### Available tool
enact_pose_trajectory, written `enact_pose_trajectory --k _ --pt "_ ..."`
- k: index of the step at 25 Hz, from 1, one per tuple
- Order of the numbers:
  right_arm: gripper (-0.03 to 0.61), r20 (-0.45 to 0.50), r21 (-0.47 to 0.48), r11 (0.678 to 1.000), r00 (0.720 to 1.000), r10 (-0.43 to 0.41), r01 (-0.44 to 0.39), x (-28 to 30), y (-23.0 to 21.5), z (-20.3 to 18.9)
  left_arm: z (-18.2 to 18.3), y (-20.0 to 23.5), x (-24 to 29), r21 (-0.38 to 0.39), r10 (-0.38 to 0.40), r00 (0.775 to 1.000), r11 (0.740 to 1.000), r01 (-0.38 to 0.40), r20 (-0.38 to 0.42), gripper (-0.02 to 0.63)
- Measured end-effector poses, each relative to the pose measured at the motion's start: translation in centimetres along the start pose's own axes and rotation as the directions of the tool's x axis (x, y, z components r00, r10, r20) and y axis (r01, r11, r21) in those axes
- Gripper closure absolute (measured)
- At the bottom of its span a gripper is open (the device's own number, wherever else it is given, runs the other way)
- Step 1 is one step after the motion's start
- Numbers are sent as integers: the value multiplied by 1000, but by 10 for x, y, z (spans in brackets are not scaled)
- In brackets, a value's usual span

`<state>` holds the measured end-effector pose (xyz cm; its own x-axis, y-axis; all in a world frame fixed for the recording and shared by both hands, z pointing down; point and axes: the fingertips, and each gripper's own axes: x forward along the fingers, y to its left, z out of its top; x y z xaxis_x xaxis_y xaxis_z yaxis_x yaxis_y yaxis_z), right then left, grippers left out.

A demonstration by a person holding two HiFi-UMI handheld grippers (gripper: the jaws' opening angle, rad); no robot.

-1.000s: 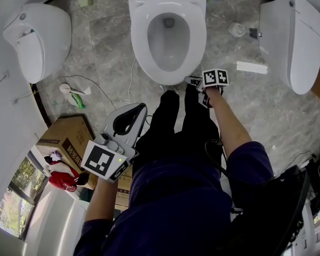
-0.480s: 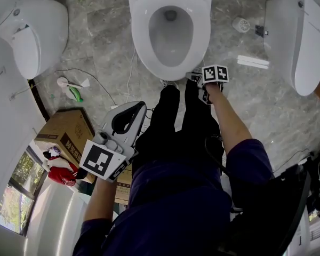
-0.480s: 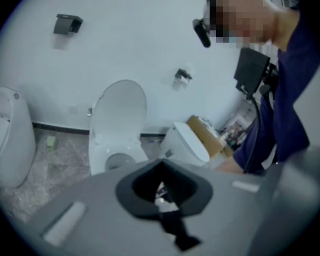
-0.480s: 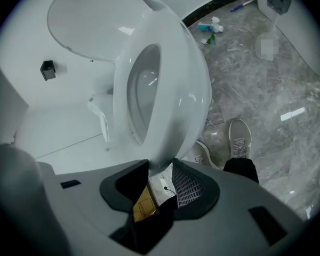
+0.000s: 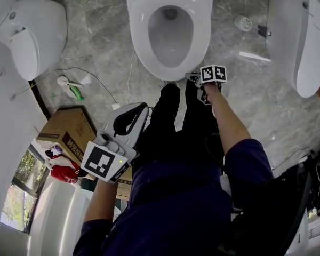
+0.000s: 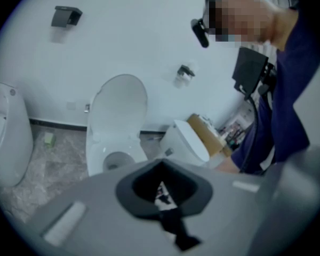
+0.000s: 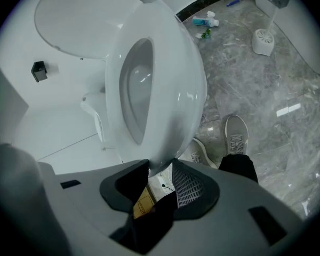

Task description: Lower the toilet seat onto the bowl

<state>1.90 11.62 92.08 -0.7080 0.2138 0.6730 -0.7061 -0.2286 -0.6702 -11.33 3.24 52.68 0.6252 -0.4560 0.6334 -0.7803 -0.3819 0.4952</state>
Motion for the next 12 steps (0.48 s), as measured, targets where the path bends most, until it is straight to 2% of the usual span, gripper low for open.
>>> enact_pose_trajectory --k 12 --pt "451 -51 39 998 998 -40 42 10 -11 4 3 7 16 -1 -4 1000 1000 4 -28 612"
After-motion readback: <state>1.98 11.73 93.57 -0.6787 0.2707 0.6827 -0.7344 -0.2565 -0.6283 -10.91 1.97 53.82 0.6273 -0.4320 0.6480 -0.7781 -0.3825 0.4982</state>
